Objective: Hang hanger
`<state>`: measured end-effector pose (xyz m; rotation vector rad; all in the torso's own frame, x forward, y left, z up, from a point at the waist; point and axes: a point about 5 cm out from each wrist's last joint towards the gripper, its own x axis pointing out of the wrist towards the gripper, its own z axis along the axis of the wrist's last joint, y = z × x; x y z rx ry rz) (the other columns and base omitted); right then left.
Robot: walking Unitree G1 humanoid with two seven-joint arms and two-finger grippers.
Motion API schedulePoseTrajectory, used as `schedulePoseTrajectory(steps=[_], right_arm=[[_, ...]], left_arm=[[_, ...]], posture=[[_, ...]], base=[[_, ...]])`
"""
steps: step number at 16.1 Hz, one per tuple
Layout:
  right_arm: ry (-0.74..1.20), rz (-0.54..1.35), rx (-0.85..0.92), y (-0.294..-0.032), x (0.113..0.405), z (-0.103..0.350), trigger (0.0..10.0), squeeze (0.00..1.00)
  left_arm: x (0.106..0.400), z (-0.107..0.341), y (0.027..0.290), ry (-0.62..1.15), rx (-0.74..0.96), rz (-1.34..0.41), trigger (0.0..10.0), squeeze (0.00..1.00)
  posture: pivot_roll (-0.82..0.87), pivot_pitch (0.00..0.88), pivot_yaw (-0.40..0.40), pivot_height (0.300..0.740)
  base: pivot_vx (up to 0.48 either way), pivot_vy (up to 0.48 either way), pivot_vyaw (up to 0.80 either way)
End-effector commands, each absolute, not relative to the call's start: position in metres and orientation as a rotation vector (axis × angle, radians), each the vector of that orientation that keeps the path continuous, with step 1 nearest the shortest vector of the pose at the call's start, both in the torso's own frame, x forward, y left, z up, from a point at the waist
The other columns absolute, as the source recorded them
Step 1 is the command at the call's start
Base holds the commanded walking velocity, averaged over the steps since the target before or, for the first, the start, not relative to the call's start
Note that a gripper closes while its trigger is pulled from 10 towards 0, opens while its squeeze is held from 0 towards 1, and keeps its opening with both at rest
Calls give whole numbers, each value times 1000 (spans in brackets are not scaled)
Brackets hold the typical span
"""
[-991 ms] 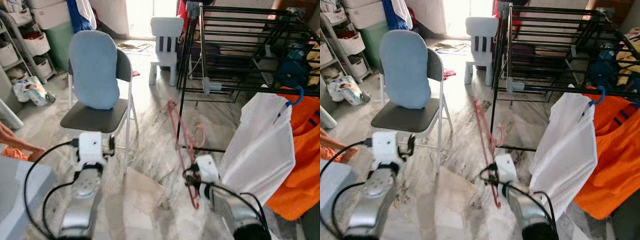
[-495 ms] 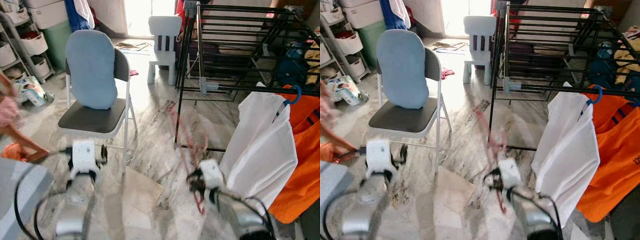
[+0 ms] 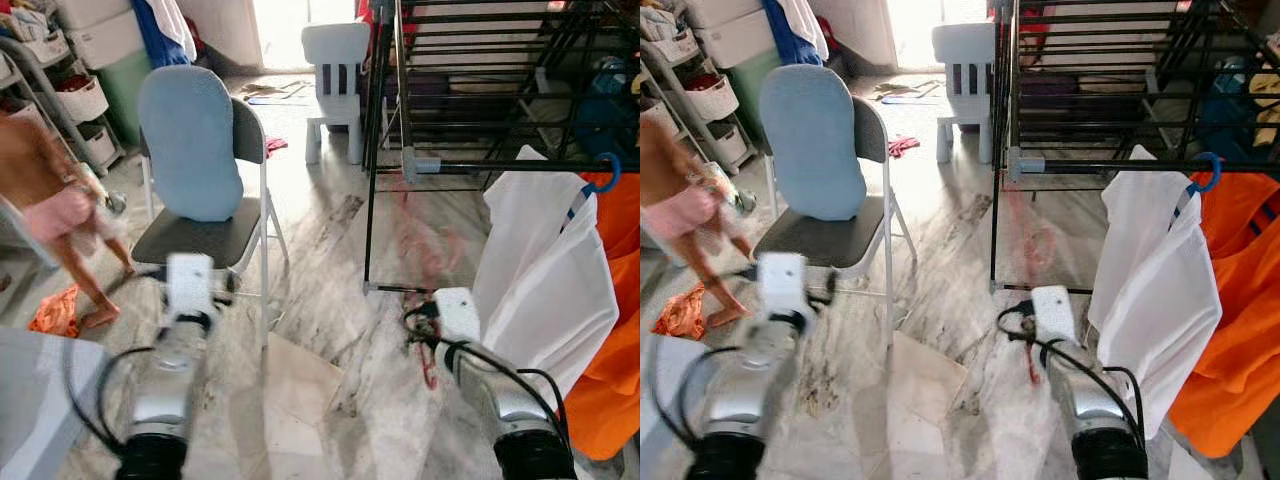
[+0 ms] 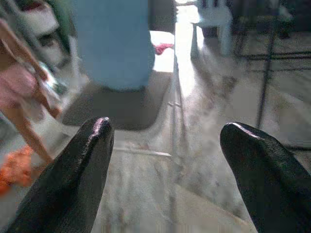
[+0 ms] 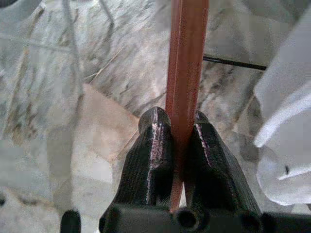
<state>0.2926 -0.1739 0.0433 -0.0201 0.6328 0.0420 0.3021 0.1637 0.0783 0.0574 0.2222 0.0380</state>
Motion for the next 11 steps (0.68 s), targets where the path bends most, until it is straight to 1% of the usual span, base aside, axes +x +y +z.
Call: schedulePoseTrajectory(steps=[1,3,5,7,8,11], right_arm=[[623,14,-7,-176,294,47,10000,0],[643,5,-5,-178,283,42,10000,0],[659,19,-4,-174,278,38,10000,0],[661,24,0,-172,277,38,10000,0],[656,32,-1,-170,278,41,10000,0],[659,37,-3,-171,277,41,10000,0]], left_arm=[[307,85,162,187,45,19,10000,0],[306,86,155,174,-1,-9,10000,0],[307,88,154,166,-10,-27,10000,0],[309,90,155,161,-17,-27,10000,0],[311,92,154,153,-22,-30,10000,0],[311,90,153,157,-33,-41,10000,0]], posture=[[-166,0,73,740],[-169,0,63,740],[-171,0,58,740],[-176,0,54,740],[-177,0,52,740],[-188,0,53,740]], base=[[0,0,0],[0,0,0],[0,0,0],[0,0,0],[0,0,-538],[0,0,0]])
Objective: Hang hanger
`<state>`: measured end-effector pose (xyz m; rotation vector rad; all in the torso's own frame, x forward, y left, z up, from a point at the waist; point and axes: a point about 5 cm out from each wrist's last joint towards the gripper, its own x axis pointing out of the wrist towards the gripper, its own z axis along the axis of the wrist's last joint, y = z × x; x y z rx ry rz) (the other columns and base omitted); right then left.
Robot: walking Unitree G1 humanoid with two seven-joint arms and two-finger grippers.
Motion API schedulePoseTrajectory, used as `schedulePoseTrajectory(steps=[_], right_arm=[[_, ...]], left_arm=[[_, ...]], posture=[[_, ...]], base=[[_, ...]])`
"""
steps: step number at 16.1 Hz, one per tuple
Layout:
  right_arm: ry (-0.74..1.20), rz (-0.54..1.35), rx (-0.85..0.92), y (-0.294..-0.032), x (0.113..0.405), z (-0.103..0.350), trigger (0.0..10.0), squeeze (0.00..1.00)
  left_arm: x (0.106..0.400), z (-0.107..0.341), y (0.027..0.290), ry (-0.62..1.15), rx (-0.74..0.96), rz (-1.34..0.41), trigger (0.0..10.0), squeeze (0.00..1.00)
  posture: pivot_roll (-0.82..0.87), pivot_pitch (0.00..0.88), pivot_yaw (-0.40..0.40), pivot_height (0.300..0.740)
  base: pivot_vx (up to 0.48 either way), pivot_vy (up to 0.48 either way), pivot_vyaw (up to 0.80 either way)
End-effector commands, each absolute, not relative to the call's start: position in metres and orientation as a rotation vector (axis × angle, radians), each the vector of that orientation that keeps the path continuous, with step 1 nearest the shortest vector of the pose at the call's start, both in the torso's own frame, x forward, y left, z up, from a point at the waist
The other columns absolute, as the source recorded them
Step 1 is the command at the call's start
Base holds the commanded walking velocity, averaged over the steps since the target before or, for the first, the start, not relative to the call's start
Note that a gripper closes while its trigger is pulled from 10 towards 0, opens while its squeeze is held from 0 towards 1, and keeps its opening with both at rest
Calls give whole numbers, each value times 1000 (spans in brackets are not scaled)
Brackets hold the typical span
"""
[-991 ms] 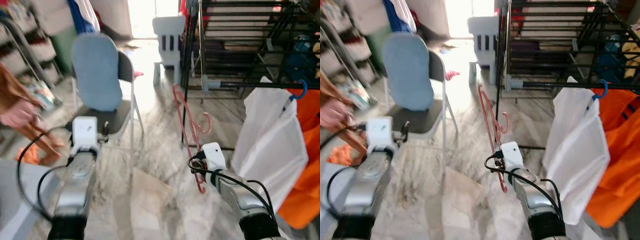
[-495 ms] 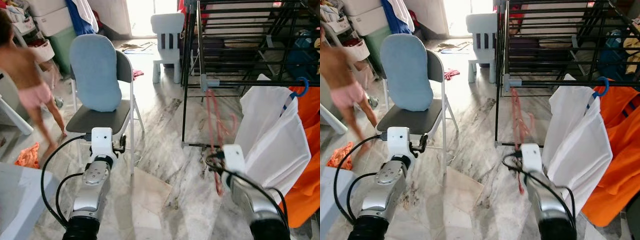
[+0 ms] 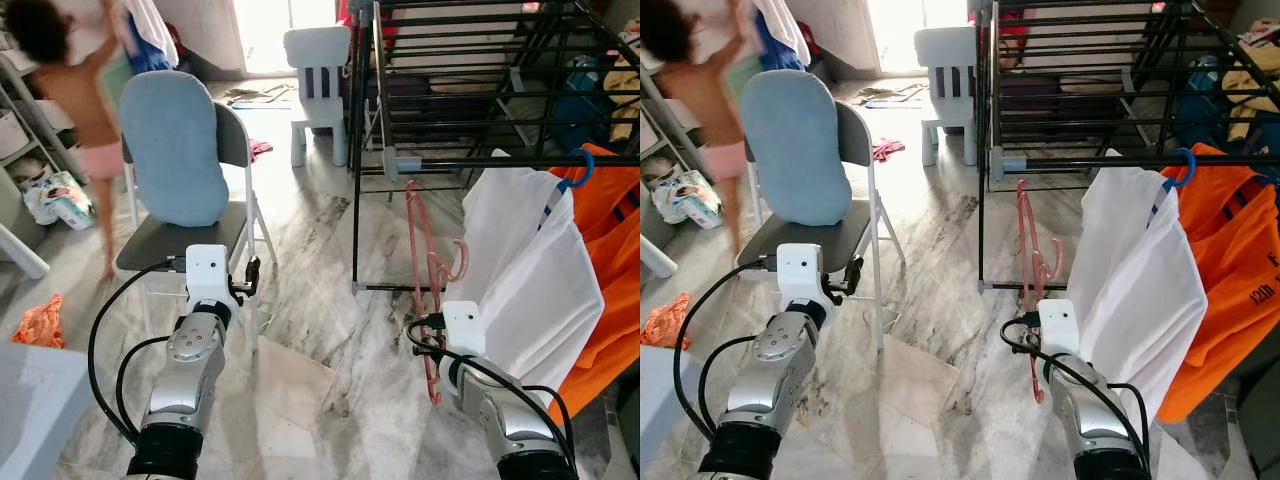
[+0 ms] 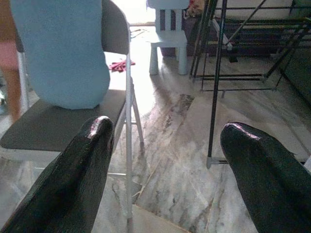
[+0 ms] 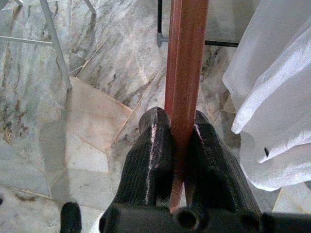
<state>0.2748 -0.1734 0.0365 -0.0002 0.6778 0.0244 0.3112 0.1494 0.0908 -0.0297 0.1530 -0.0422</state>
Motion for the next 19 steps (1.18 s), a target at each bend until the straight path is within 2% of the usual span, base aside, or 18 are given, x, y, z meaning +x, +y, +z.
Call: schedulePoseTrajectory(steps=[1,6,10,19], right_arm=[[660,40,-4,-171,276,42,10000,0],[681,49,5,-165,274,40,10000,0],[666,6,-32,-175,278,43,10000,0],[630,-39,-60,-178,286,49,10000,0]], left_arm=[[310,89,151,161,-36,-44,10000,0],[313,87,140,174,-50,-78,10000,0],[315,88,137,173,-57,-96,10000,0],[313,85,134,190,-76,-113,10000,0]], posture=[[-191,0,56,740],[-213,0,73,740],[-206,0,67,740],[-207,0,66,740]], base=[[251,0,0],[292,0,0],[367,0,0],[397,29,0]])
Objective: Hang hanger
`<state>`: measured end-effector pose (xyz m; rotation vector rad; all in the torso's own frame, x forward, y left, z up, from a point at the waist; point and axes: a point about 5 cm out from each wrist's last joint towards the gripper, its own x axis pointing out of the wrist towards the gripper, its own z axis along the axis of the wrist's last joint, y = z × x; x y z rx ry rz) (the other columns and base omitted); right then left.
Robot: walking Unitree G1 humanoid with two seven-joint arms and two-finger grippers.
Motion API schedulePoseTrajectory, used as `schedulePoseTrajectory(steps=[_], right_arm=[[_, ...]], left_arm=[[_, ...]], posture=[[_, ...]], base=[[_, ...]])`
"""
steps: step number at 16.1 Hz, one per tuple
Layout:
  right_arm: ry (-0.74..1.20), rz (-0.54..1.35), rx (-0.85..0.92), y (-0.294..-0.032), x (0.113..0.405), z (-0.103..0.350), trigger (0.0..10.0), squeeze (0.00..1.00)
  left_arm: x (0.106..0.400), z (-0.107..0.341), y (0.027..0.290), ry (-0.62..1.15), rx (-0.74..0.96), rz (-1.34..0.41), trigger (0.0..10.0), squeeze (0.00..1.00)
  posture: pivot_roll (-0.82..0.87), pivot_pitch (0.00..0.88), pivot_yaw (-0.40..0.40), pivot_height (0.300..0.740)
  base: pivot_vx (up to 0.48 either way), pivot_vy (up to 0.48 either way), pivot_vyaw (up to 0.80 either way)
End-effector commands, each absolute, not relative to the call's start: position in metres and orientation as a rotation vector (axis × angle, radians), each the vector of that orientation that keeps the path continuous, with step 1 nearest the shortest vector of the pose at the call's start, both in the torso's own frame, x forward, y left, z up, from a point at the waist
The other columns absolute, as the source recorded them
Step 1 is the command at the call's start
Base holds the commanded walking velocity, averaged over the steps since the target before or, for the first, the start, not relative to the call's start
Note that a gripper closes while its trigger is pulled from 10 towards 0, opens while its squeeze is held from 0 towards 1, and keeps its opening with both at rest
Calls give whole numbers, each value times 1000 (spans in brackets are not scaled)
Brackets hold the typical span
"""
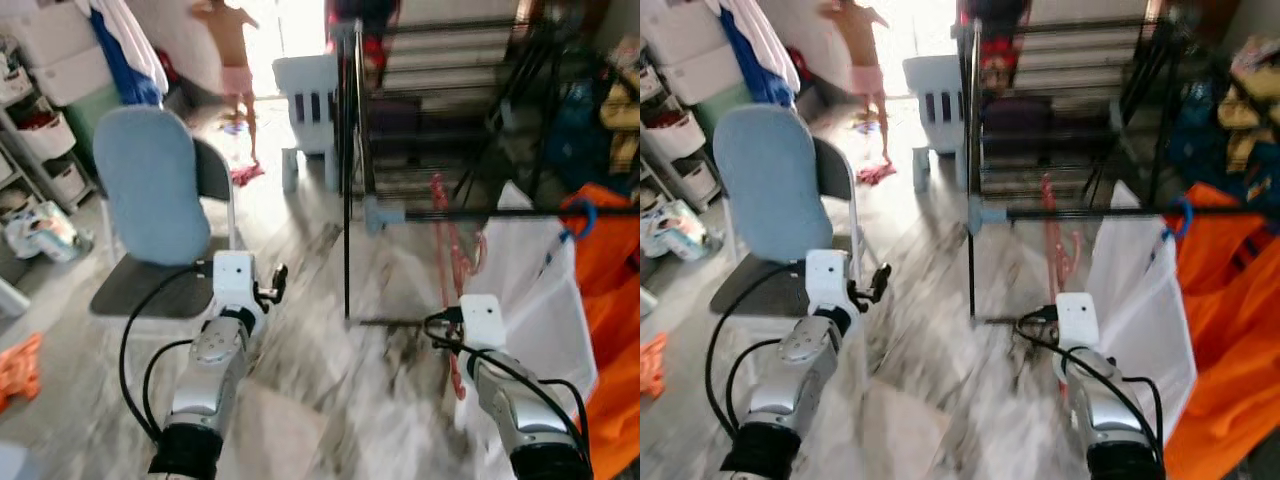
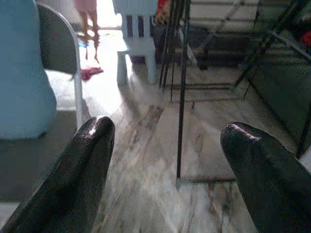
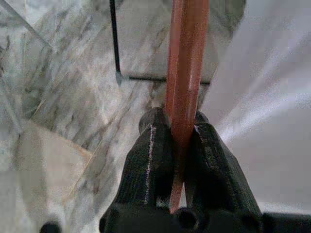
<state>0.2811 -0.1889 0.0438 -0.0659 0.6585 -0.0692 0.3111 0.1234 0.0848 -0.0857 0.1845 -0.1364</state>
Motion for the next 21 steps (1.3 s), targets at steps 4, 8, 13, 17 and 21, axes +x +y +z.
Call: schedulePoseTrajectory(steps=[4,8,13,17,21], right_arm=[[642,-27,-70,-177,282,46,10000,0],[642,-16,-66,-172,283,46,10000,0],[650,-3,-56,-172,283,46,10000,0],[645,10,-3,-174,295,59,10000,0],[692,10,26,-177,300,62,10000,0]], left_arm=[[311,81,129,221,-95,-133,10000,0],[310,86,127,182,-54,-155,10000,0],[310,85,125,201,-77,-162,10000,0],[308,87,117,190,-93,-211,10000,0],[307,88,118,183,-111,-213,10000,0]], posture=[[-208,0,66,740],[-203,0,66,740],[-203,0,63,740],[-205,0,63,740],[-203,0,60,740]], base=[[138,428,0],[0,346,0],[0,0,0],[0,0,0],[0,0,0]])
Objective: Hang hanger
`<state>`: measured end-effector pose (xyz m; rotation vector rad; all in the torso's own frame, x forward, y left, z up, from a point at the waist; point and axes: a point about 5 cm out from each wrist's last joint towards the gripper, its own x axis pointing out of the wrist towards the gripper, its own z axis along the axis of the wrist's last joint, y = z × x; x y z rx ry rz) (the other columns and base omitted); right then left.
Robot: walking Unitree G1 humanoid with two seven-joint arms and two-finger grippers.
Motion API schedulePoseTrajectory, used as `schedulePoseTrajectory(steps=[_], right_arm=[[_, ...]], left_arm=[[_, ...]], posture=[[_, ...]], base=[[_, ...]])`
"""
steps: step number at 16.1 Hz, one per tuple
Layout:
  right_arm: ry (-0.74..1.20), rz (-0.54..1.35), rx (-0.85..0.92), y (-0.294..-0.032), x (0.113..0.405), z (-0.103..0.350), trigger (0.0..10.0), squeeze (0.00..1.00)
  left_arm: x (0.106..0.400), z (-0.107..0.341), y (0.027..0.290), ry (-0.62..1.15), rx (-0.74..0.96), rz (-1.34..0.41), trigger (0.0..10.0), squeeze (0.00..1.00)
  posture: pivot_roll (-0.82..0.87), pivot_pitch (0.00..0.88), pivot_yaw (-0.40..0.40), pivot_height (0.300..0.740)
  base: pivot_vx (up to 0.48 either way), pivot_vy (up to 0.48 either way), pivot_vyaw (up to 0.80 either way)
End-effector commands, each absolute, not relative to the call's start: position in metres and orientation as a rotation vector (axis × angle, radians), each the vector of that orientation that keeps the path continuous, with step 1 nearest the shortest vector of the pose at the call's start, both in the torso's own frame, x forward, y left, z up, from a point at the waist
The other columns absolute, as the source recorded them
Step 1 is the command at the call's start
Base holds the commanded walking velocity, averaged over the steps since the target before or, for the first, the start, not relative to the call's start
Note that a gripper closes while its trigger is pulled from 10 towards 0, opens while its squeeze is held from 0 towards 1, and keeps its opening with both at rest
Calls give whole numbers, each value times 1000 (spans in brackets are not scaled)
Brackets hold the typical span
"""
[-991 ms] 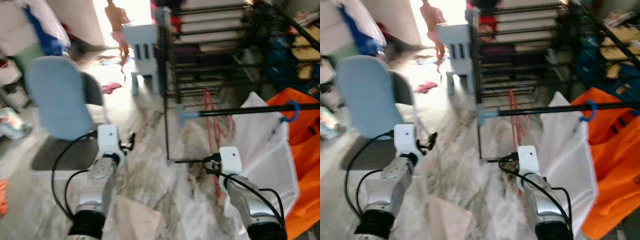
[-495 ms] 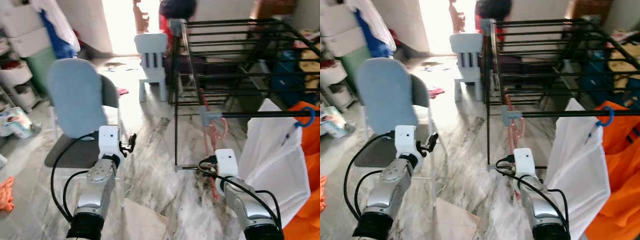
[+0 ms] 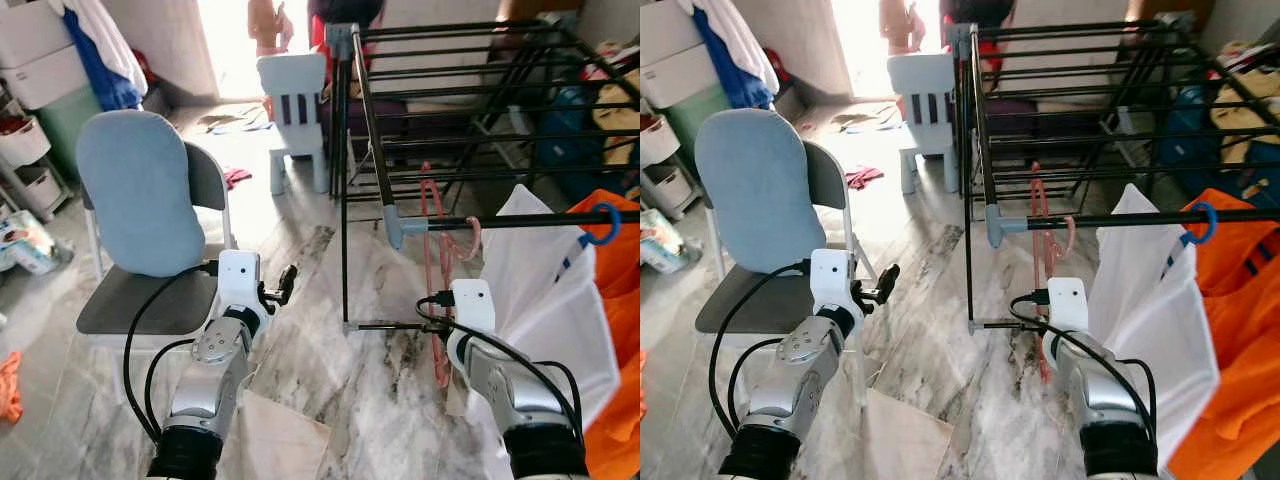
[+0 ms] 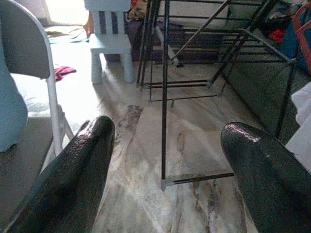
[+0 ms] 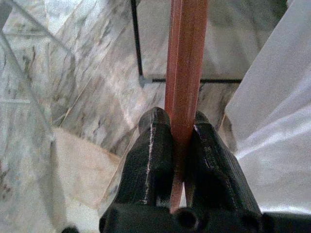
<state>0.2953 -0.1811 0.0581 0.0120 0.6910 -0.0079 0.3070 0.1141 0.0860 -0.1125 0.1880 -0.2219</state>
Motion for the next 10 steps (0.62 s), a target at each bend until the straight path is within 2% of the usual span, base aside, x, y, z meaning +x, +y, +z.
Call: schedulePoseTrajectory(steps=[1,6,10], right_arm=[[710,13,15,-177,301,63,10000,0],[692,150,-5,-156,328,86,10000,0],[797,200,9,-141,324,78,10000,0]], left_arm=[[307,88,119,187,-110,-212,10000,0],[305,85,115,208,-103,-225,10000,0],[302,83,115,224,-103,-224,10000,0]], posture=[[-203,0,60,740],[-200,0,56,740],[-191,0,35,740]], base=[[0,0,0],[0,0,0],[0,0,0]])
